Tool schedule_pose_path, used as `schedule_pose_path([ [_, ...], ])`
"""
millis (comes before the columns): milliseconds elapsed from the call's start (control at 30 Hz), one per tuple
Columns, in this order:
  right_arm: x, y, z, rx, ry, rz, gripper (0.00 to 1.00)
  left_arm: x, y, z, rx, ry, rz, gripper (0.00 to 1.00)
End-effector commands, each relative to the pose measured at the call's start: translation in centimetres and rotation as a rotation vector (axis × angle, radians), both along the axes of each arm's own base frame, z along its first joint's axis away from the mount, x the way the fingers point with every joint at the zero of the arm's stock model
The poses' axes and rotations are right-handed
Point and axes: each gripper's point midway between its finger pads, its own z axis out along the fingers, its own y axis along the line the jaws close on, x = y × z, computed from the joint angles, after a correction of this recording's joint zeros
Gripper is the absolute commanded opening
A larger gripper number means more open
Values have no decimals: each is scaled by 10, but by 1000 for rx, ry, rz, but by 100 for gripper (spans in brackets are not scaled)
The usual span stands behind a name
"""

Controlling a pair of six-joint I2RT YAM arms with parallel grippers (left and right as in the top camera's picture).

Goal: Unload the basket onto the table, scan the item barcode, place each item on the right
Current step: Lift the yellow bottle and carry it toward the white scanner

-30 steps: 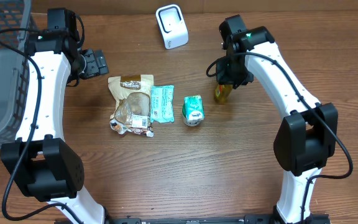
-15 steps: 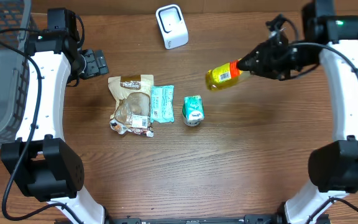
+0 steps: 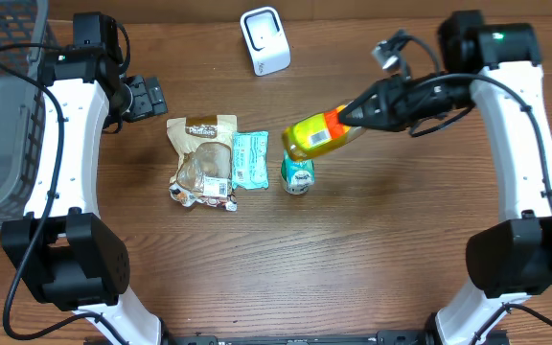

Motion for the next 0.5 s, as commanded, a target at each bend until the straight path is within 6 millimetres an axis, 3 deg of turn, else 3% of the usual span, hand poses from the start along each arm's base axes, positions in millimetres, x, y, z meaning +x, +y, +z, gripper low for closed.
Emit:
schedule_pose_path([
  [0,-16,21,16,60,14,40,27,3,-1,7,6,-18,-21,99],
  [233,-29,31,27,59,30,51,27,3,-1,7,6,-18,-21,100],
  [467,-52,28,58,70,-57,49,27,3,-1,7,6,-19,-21,100],
])
